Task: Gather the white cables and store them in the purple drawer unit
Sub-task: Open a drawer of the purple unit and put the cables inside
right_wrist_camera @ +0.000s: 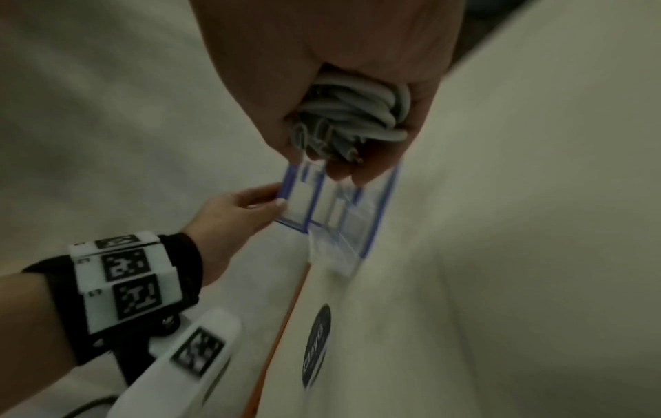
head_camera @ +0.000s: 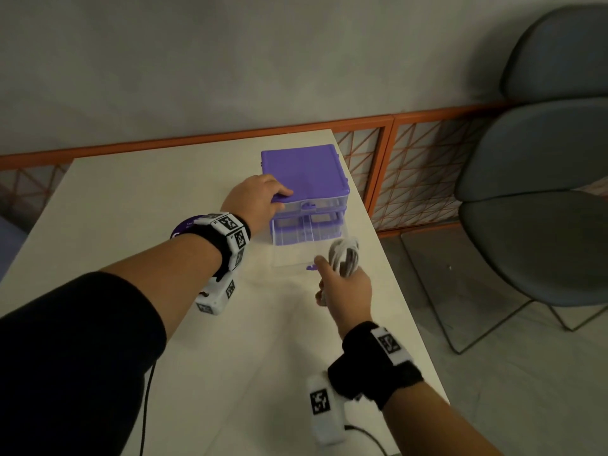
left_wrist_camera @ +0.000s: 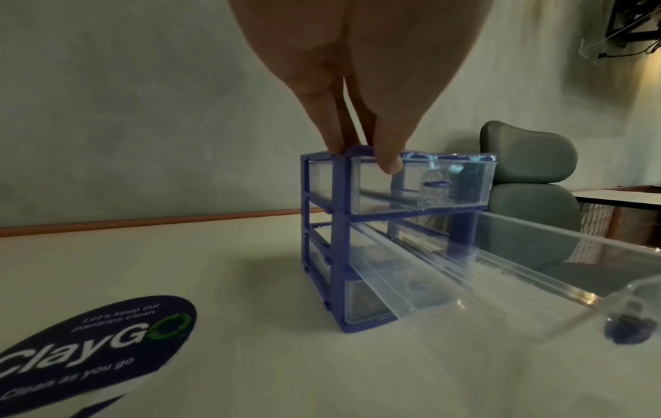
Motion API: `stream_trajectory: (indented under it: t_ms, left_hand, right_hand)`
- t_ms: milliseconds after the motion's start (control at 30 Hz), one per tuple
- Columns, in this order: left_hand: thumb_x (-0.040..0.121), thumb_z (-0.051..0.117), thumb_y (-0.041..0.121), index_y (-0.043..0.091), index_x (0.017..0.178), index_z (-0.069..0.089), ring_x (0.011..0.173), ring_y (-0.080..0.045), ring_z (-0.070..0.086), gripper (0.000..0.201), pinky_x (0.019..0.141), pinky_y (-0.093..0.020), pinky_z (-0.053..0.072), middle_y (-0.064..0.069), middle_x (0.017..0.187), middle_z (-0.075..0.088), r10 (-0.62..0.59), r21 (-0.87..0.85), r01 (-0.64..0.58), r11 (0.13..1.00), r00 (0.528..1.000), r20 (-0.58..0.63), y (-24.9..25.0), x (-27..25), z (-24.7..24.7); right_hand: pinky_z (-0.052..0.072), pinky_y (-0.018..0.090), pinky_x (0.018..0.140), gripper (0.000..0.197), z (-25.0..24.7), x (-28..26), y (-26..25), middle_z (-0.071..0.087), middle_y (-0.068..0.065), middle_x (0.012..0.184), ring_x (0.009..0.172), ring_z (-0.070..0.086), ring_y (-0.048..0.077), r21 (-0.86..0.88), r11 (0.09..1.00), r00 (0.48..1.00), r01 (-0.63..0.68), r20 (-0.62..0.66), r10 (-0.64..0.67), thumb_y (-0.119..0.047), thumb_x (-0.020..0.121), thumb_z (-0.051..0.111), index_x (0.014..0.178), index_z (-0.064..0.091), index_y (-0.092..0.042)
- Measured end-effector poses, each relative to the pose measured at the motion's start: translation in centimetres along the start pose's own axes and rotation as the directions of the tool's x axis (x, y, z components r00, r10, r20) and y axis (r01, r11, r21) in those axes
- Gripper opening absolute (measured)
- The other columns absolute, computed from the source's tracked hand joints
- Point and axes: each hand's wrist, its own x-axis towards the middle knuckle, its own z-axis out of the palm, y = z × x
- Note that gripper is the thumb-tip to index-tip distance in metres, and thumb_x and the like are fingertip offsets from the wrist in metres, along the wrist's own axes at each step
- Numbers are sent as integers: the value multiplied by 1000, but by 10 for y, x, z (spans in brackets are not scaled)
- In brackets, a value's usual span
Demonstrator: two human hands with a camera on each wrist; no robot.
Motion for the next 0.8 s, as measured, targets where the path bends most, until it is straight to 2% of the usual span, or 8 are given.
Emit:
stream_trajectory:
  t_ms: [100,200,300,367,433,633,700,800]
  left_hand:
    - [87,63,20,21,117,65,110,-20,58,30,92,-30,46,-1,118,64,-4,-11,4,1000,1000,-7,-1,1,0]
    - [86,64,20,21,115,66,107,-20,59,30,90,-30,46,0,116,65,1,-22,-1,1000,1000,-13,-3,2,1]
    - [86,64,21,20,115,67,107,-19,59,30,90,-27,44,-1,115,66,0,-40,-1,999,1000,-25,-5,3,3]
    - [86,64,22,20,115,66,108,-19,58,29,90,-27,43,-1,116,65,6,-44,-8,999,999,-33,-5,3,3]
    - [86,63,23,21,115,66,108,-19,58,29,90,-27,43,0,116,65,16,-42,-18,999,999,-41,-6,2,4]
    - [87,63,23,21,116,66,109,-18,56,30,88,-22,38,1,117,65,19,-53,-22,998,999,-47,-9,1,7]
    - [87,63,23,22,116,65,110,-18,56,30,88,-21,36,1,117,64,23,-48,-25,999,999,-45,-10,1,7]
    - [87,62,23,23,117,65,110,-18,55,30,87,-20,34,1,118,64,27,-43,-29,999,999,-43,-11,1,7]
  right_hand:
    - [57,41,54,39,7,29,-36,64,8,59,51,62,27,-354,918,983,179,109,-150,-46,72,70,73,63,-8]
    - [55,34,53,49,20,61,-60,65,10,68,53,61,25,-633,749,964,194,263,-27,-54,71,68,86,61,-8]
    - [58,36,74,45,35,86,-65,67,9,84,74,66,26,-800,568,946,195,305,104,-47,74,70,96,61,-9]
    - [52,34,85,37,46,97,-64,65,10,99,91,64,27,-870,442,927,217,326,187,-43,76,71,89,60,-10]
    - [48,34,88,37,53,105,-61,62,7,98,93,60,26,-911,353,909,213,317,270,-44,74,72,71,52,-14]
    - [44,37,92,32,67,118,-52,56,9,102,97,55,27,-933,308,918,186,276,283,-43,77,69,85,52,-16]
    - [46,38,94,41,68,119,-51,60,10,109,102,59,28,-928,323,942,183,260,213,-44,77,67,104,58,-16]
    - [49,33,75,59,66,117,-40,66,6,96,88,64,26,-893,429,968,133,211,139,-48,67,73,114,60,-13]
